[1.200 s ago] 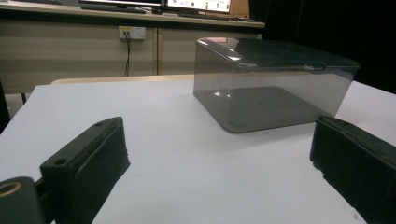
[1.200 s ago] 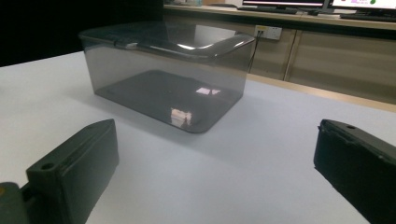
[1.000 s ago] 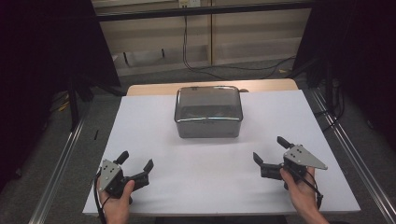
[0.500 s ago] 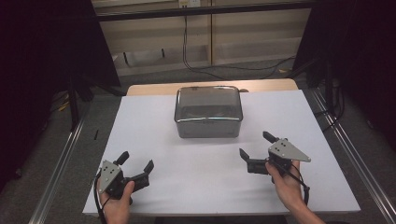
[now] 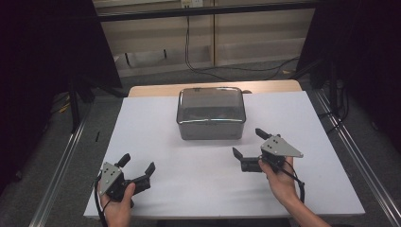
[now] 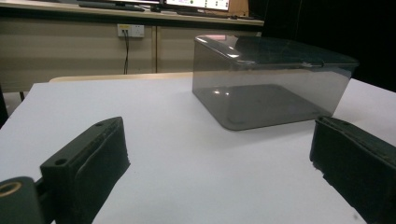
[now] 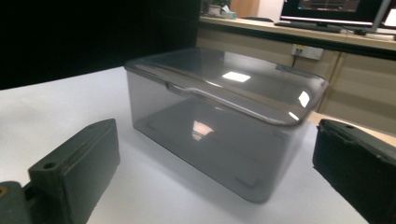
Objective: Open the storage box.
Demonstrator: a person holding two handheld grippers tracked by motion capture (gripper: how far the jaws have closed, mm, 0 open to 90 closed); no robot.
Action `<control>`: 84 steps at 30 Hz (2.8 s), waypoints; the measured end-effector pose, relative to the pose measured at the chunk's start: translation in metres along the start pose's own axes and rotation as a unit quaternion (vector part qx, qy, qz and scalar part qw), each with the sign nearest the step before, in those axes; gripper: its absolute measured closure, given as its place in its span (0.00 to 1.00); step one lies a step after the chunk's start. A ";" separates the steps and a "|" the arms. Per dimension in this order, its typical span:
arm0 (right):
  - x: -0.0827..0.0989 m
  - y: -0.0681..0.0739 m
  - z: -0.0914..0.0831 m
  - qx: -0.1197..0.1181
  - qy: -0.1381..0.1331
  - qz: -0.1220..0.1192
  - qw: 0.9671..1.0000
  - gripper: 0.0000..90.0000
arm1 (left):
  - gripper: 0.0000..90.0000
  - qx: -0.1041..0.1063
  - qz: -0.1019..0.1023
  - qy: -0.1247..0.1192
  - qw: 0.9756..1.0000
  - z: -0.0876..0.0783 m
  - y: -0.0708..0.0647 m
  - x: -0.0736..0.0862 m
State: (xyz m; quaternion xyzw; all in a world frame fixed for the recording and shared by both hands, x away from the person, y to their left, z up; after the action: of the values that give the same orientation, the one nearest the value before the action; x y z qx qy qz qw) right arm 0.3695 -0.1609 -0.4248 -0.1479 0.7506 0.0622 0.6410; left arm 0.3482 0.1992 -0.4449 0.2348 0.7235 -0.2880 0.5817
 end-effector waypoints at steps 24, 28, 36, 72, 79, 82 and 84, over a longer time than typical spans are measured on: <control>-0.018 0.038 0.040 -0.005 -0.018 -0.125 0.992 0.02 | 0.04 -0.002 0.011 0.013 1.000 0.002 0.001 0.001; -0.018 0.043 0.046 -0.003 -0.023 -0.155 0.988 0.02 | 0.04 -0.001 0.012 0.014 1.000 0.001 0.001 0.001; -0.014 0.051 0.063 0.013 -0.045 -0.261 0.964 0.04 | 0.04 0.001 0.015 0.020 1.000 0.002 0.001 0.002; -0.012 0.059 0.083 0.070 -0.087 -0.504 0.856 0.47 | 0.04 0.005 0.025 0.031 0.999 0.007 -0.003 0.004; -0.008 0.064 0.085 0.072 -0.081 -0.537 0.837 0.58 | 0.04 0.002 0.024 0.032 0.999 0.006 0.000 0.004; -0.004 0.063 0.089 0.071 -0.072 -0.543 0.834 0.65 | 0.04 0.002 0.026 0.033 0.999 0.006 0.000 0.004; -0.003 0.063 0.090 0.070 -0.071 -0.544 0.833 0.66 | 0.04 0.002 0.026 0.034 0.999 0.006 0.000 0.005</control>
State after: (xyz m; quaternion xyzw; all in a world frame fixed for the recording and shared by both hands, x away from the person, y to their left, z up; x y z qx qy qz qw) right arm 0.4361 -0.0753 -0.4428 -0.4824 0.5031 -0.3393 0.6317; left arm 0.3512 0.1951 -0.4502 0.2642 0.7358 -0.2662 0.5638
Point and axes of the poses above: each handheld gripper's, and its own axes: z roughly forward along the jaws, x roughly out of its underside, y roughly to its left, the point moved 7 cm from there along z, roughly forward along the jaws, and after that the axes turned 15 degrees about x, right-handed, at the moved point
